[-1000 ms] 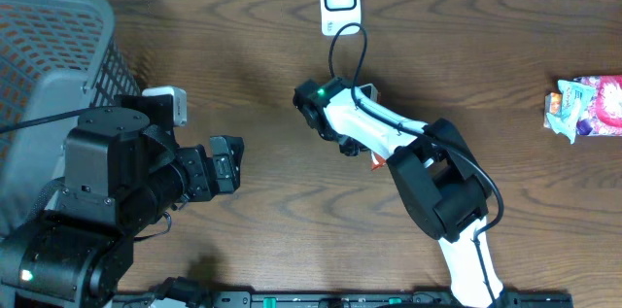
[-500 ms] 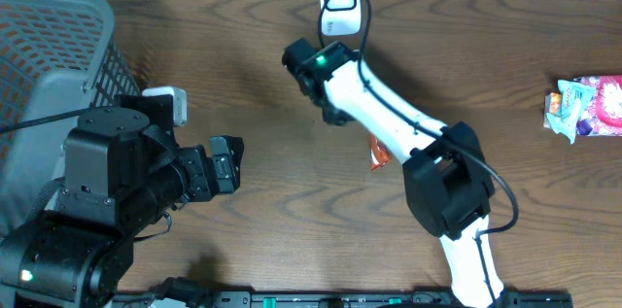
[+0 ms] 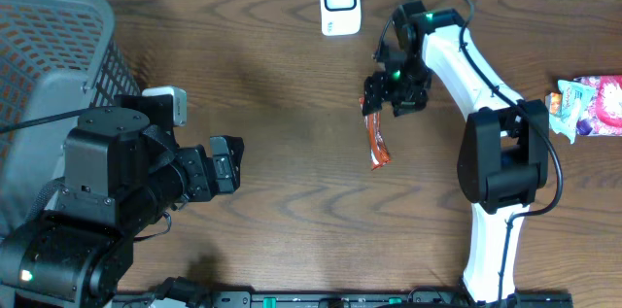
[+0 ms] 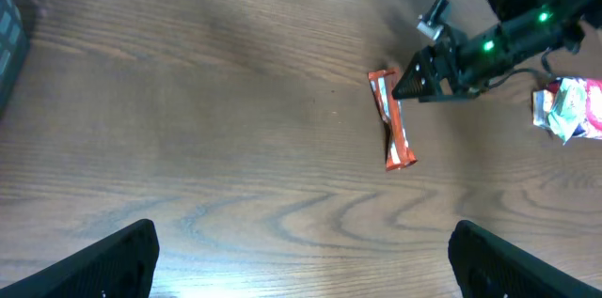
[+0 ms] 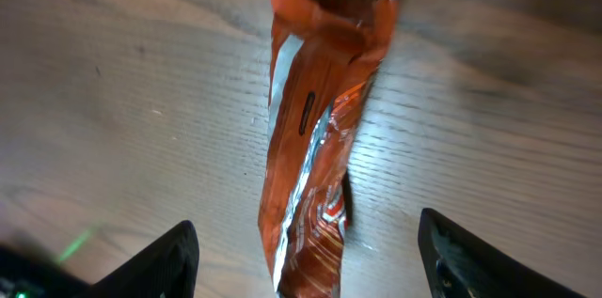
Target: Scan the item barcode
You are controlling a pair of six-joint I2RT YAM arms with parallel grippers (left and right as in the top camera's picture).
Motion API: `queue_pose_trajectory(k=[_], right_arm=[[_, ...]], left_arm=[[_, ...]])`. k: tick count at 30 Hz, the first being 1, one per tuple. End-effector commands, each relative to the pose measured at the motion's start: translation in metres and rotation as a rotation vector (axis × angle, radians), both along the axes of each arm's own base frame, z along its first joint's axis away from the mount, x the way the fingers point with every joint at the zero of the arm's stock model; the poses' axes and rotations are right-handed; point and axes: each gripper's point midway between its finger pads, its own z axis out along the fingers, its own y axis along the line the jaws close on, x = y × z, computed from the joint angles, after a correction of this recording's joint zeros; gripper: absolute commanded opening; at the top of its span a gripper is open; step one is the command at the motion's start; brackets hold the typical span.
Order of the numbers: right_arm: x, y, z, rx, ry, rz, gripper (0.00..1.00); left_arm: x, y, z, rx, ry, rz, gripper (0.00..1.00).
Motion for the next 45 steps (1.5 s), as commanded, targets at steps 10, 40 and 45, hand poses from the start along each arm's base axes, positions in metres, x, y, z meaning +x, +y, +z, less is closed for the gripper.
queue_pose_trajectory(k=[10, 40, 45], right_arm=[[-0.033, 0.013, -0.049, 0.087, 0.065, 0.026, 0.31], [0.0, -0.045, -0.025, -1.052, -0.566, -0.169, 0.15], [-0.019, 0.009, -0.035, -0.913, -0.537, -0.095, 0.38]], left_arm=[[0.0, 0.001, 0.002, 0.006, -0.009, 0.003, 0.98], [0.0, 0.001, 0.002, 0.006, -0.009, 0.003, 0.98], [0.0, 0.001, 0.002, 0.006, -0.008, 0.003, 0.98]])
